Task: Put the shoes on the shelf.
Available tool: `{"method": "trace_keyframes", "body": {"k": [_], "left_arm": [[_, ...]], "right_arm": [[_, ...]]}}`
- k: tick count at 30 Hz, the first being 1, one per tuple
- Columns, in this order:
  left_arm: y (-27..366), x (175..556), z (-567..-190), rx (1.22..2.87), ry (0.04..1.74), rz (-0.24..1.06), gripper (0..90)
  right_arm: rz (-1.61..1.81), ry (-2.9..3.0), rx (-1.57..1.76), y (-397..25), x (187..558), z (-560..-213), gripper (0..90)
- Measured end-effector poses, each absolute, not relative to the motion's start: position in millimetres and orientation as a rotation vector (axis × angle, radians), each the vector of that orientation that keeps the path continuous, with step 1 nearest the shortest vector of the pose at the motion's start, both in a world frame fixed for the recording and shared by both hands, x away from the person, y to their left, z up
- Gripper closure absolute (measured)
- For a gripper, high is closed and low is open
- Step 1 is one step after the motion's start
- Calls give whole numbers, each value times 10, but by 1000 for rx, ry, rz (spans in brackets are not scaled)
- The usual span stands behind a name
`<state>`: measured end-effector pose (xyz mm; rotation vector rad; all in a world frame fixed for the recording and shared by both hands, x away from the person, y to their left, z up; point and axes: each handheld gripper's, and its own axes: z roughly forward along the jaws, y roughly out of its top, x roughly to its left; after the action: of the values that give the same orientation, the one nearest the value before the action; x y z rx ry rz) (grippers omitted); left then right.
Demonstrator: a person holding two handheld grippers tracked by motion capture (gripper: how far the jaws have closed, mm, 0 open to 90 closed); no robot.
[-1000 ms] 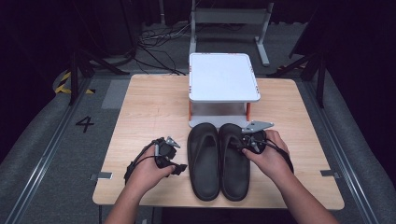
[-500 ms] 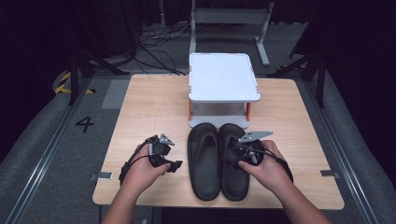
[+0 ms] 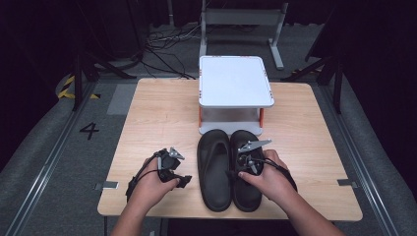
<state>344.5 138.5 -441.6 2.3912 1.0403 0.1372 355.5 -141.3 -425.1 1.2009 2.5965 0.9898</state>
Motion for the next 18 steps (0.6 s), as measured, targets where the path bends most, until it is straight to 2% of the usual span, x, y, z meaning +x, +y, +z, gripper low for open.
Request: {"method": "trace_keyframes", "body": {"k": [9, 12, 13, 14, 18], "left_arm": [[1293, 3411, -4495, 2419, 1010, 129, 330], [1302, 3410, -4487, 2414, 1017, 130, 330], [1304, 3412, -4483, 2411, 1012, 132, 329], [1309, 3412, -4476, 2409, 1014, 127, 329], [1318, 3418, -4464, 2402, 1015, 131, 327]], "right_arm": [[928, 2579, 1168, -1294, 3636, -4393, 316], [903, 2584, 1110, -1259, 3625, -4430, 262], [899, 2598, 1063, -1242, 3607, -4448, 184], [892, 2614, 1033, -1235, 3599, -4462, 147], [892, 2585, 1033, -1215, 3557, -4487, 147]]}}
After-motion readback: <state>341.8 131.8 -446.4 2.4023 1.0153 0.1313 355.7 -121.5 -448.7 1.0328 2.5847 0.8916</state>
